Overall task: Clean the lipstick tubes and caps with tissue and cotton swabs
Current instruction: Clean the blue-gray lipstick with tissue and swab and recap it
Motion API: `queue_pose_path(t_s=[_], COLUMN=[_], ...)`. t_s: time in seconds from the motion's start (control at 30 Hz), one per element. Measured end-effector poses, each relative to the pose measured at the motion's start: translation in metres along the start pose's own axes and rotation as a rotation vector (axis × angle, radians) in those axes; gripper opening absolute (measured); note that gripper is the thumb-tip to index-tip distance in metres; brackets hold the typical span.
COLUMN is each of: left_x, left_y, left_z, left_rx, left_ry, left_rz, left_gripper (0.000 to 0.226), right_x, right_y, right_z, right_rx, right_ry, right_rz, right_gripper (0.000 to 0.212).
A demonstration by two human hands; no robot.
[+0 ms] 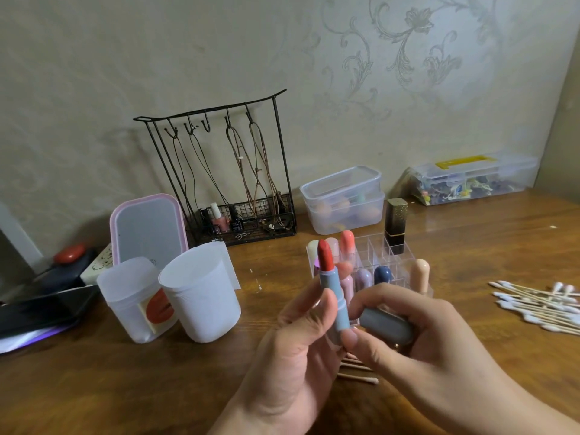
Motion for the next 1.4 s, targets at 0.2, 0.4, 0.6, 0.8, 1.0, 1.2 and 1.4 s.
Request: queue_pose_path(t_s=[0.2,0.4,0.6,0.8,1.0,1.2,1.4], left_x=[0.003,-0.007,-0.006,-0.002,0.0,-0.001,0.002], left_y=[-0.002,-0.002,-0.003,0.005,0.003,0.002,0.003], left_z=[0.005,0.008,0.005,0.002,0.003,0.002,0.003], left_rx=[0.027,0.083,-0.012,-0.216,-0.217,-0.27,-0.341], left_ry=[-0.036,0.008,0.108,0.207,0.313,0.286,0.313], left_rz=[-0.055,-0.068,-0.035,0.09,0.041,0.108,0.197], left_gripper=[0.058,0.055,0.051,0.059,0.051,0.052,0.043], right_x=[-0.002,0.01,0.007,-0.003,0.001,-0.001,0.007], right_y=[-0.003,0.004,0.009,0.003,0.005,0.0,-0.002], right_z=[0.001,-0.004,-0.005,-0.008,-0.005,-0.004,0.001], right_rx=[-0.004,0.156,0.315,0.15,0.208,0.155,0.107], right_ry=[-0.243,0.247,0.54,-0.163,-0.176,-0.333,-0.618], right_rz=[-0.031,0.073,0.288,0.115,0.136,0.11,0.036], right_gripper=[0.048,0.013,0.017,0.031,0.037,0.035,0.038])
Point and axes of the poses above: each hand's wrist, its own y-axis towards the middle knuckle, its own z-axis out of the palm, x = y × z, the point moved 1 cm from there along y, towards the middle knuckle, and after that the axes turned 10 degrees about -z, right-handed, at the moved point
